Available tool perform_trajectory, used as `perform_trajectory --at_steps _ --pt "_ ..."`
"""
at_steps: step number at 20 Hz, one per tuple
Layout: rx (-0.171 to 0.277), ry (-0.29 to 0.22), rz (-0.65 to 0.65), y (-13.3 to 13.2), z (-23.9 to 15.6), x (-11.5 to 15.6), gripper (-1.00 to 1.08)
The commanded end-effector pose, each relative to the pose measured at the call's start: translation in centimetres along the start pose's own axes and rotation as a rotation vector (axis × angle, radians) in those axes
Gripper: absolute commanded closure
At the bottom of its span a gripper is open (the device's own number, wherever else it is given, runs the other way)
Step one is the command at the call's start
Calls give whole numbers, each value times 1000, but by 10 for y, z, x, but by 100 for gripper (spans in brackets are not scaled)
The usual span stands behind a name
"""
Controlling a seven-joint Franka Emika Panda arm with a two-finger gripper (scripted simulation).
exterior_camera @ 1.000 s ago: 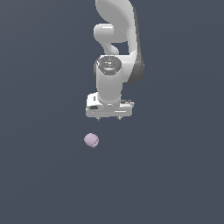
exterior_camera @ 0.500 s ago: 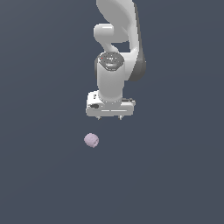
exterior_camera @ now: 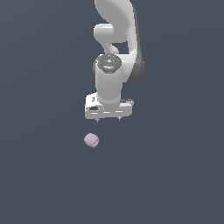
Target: Pick up the object and move it to a goal position.
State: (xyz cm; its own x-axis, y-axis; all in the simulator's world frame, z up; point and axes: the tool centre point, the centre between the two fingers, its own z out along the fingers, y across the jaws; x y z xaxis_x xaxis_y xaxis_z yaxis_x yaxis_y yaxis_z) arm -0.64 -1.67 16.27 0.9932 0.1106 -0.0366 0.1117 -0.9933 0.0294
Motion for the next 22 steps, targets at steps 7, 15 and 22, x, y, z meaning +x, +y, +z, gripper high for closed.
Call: perform_trajectory --at_steps 7,15,22 --pt "0 3 -135 14 11 8 -92" --pt "3 10 -318 33 26 17 -92" --pt "5 17 -479 51 40 25 -92"
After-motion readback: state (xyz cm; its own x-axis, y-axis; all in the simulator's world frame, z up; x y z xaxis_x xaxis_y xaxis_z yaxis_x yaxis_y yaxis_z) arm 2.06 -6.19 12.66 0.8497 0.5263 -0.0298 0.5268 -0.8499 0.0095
